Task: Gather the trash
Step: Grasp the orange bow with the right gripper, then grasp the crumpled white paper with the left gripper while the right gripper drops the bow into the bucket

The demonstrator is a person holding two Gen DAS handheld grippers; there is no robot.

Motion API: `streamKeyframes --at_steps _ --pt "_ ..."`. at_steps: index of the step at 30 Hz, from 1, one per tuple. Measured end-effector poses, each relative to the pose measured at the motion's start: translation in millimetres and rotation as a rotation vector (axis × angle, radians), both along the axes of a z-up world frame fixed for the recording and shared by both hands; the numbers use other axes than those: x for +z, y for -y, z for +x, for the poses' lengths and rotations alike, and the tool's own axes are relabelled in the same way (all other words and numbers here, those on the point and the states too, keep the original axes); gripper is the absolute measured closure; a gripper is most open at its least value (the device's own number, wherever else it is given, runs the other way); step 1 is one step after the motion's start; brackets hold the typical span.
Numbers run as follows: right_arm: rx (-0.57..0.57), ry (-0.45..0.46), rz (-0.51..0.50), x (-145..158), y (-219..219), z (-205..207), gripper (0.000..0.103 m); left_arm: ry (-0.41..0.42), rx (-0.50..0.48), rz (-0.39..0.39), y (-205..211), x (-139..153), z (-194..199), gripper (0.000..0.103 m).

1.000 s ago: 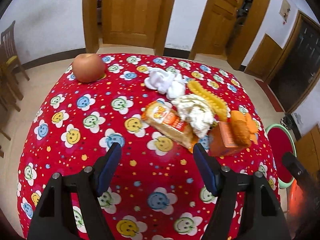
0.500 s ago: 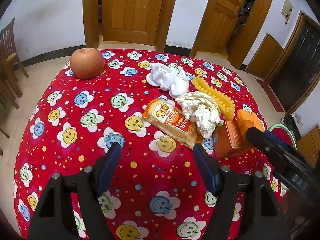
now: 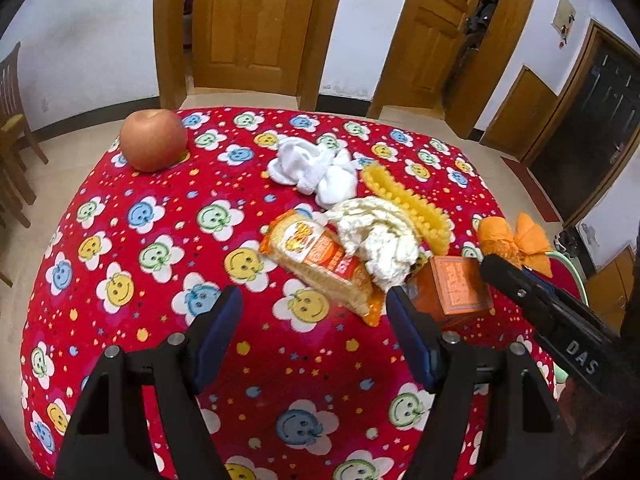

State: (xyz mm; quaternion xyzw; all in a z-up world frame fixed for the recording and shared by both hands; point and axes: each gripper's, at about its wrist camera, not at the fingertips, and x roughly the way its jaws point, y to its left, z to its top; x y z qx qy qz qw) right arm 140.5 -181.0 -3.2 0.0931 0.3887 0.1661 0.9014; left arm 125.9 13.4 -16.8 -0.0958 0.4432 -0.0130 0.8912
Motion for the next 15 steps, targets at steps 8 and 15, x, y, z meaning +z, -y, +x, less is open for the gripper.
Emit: streamKeyframes --at_steps 8,15 --pt "-0.047 0.045 0.019 17 30 -19 0.075 0.028 -0.045 0.042 24 2 16 0.029" --pt "-0.116 0.064 0.025 23 65 -38 0.075 0.038 -0.08 0.077 42 -3 30 0.044"
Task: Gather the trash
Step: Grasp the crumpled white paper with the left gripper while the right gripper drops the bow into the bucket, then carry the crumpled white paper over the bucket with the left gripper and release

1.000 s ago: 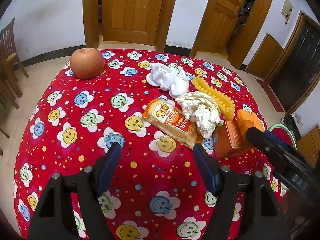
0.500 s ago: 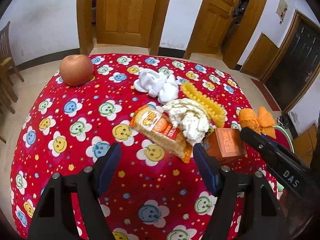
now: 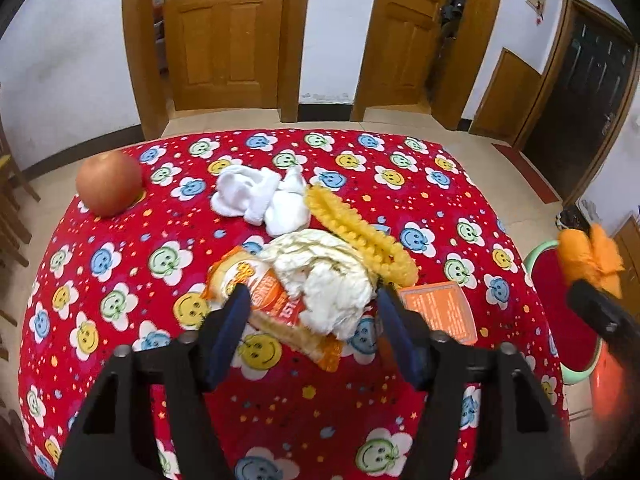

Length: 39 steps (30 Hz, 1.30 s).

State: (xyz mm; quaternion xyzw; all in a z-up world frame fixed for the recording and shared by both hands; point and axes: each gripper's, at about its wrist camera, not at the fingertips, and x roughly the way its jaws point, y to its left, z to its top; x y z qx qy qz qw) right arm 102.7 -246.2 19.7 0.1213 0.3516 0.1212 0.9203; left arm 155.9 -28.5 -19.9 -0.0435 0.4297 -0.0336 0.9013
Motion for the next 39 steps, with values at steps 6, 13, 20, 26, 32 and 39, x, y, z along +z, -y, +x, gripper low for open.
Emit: streamKeyframes --at_steps 6,13,20,26,32,39 --pt "-0.067 -0.005 -0.002 -2 29 -12 0.075 -0.028 -0.027 -0.058 2 -8 3 0.08" --pt "-0.151 -0.019 0.008 -9 62 -23 0.075 0.004 -0.049 -0.06 3 1 -12 0.089" --pt "-0.228 -0.043 0.011 -20 90 -34 0.075 0.06 -0.069 -0.095 1 26 -37 0.09" --pt "-0.302 -0.081 0.003 -35 114 -40 0.075 0.098 -0.11 -0.12 13 44 -54 0.09" --pt "-0.363 -0.138 -0.007 -52 138 -42 0.072 0.112 -0.175 -0.145 38 57 -62 0.09" --pt "-0.401 -0.177 0.024 -66 162 -45 0.06 0.109 -0.258 -0.143 76 61 -64 0.09"
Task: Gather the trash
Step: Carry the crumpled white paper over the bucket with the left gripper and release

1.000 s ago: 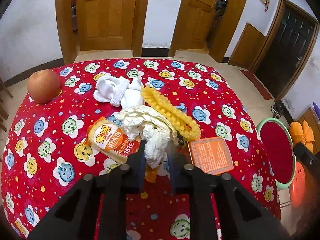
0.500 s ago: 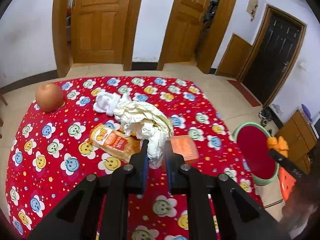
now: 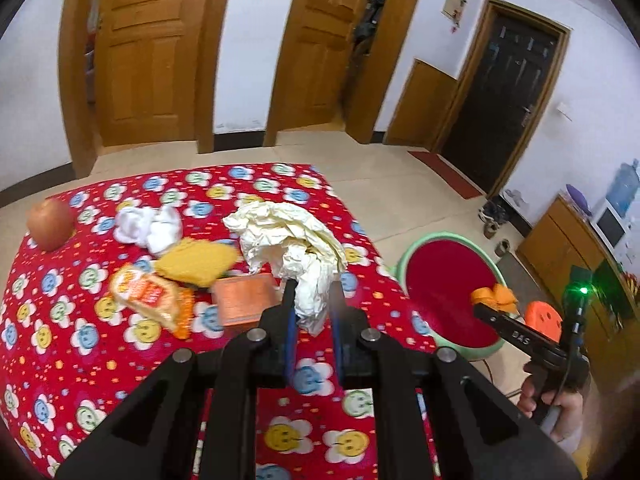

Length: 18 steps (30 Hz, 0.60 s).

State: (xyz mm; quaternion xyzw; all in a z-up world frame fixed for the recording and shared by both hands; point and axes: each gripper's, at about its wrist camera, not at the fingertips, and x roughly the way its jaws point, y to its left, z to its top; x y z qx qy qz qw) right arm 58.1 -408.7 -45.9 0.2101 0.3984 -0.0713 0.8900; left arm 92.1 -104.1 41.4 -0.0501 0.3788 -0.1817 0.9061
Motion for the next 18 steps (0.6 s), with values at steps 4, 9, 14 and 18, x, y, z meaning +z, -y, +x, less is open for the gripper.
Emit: streamKeyframes --at_steps 4,9,14,18 --pt "-0.024 0.007 0.021 -2 14 -6 0.055 -0.007 -0.053 0.01 27 -1 0 0.09" --pt "-0.052 0.028 0.028 2 28 -17 0.049 -0.014 -0.114 0.035 60 -5 1 0.09" --pt "-0.076 0.056 0.024 9 40 -32 0.044 -0.029 -0.179 0.058 93 -15 3 0.09" --pt "-0.095 0.069 0.022 12 49 -45 0.044 -0.05 -0.235 0.073 122 -25 5 0.09"
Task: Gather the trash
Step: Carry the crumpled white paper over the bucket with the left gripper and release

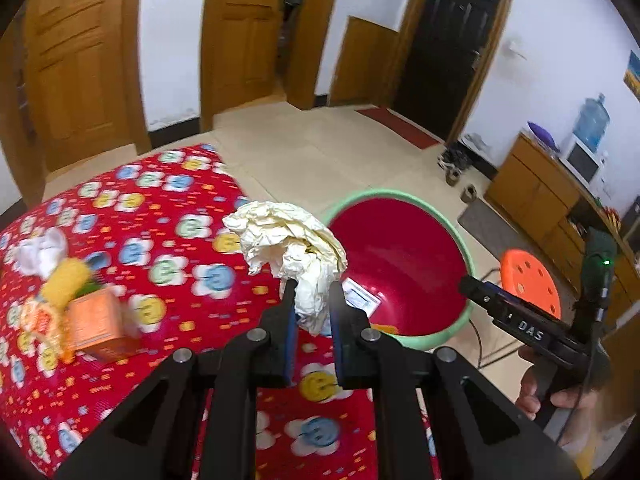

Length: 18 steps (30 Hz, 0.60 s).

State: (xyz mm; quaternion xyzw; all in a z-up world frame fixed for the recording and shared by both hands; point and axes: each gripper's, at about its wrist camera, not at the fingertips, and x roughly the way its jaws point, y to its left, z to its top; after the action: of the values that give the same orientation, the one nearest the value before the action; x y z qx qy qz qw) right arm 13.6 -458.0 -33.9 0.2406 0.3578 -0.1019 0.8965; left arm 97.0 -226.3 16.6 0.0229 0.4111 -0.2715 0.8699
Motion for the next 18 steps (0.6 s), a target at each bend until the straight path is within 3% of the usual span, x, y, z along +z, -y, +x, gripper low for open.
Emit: streamKeyframes --at_steps 9,18 --pt "-0.042 0.014 0.004 -4 15 -16 0.044 -0.067 -0.099 0.051 66 -37 10 0.09" --pt "-0.106 0.009 0.03 -11 32 -27 0.044 -0.077 -0.149 0.101 102 -59 15 0.09"
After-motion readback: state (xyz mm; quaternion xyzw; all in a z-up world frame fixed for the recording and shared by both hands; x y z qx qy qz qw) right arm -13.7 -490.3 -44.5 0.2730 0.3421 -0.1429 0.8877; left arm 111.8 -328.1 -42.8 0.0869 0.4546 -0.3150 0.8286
